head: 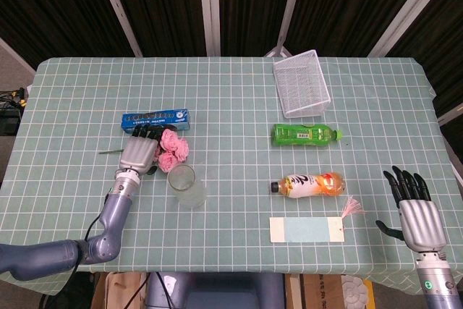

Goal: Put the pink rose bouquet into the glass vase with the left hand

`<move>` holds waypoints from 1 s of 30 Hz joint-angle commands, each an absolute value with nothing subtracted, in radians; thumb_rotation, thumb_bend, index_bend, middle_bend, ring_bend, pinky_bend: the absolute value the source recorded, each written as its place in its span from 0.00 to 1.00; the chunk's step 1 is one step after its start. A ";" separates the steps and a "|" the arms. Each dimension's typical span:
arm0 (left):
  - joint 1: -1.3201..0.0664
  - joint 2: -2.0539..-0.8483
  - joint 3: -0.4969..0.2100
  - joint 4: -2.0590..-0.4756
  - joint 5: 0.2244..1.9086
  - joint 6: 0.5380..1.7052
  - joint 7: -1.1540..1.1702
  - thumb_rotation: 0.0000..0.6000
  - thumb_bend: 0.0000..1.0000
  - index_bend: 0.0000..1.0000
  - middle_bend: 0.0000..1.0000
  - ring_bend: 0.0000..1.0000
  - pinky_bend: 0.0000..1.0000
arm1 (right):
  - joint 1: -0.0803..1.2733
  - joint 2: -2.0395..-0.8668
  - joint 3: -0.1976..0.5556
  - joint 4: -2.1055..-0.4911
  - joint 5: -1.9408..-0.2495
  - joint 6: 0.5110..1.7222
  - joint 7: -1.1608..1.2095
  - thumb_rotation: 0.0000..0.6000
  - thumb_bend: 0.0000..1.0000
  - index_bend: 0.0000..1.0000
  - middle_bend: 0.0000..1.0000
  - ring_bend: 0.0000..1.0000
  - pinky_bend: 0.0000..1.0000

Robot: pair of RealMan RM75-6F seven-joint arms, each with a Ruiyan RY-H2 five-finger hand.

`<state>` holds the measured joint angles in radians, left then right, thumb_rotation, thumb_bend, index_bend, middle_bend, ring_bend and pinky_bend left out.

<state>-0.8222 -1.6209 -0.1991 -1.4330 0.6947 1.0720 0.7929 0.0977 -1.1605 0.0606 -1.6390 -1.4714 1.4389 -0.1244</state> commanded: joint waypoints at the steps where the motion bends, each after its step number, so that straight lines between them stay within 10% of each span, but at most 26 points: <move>1: -0.831 -1.642 -0.196 -1.409 0.685 1.086 0.811 1.00 0.29 0.15 0.16 0.00 0.00 | 0.097 -1.160 0.061 -1.639 -1.471 1.439 -0.122 1.00 0.15 0.10 0.04 0.00 0.00; 30: -0.836 -1.770 -0.190 -1.256 0.740 1.172 0.858 1.00 0.48 0.37 0.45 0.02 0.00 | 0.102 -1.159 0.060 -1.636 -1.467 1.427 -0.097 1.00 0.16 0.10 0.04 0.00 0.00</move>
<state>-0.8417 -1.7736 -0.1879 -1.2514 0.7291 1.1645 0.8695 0.1019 -1.1597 0.0595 -1.6358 -1.4669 1.4264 -0.0977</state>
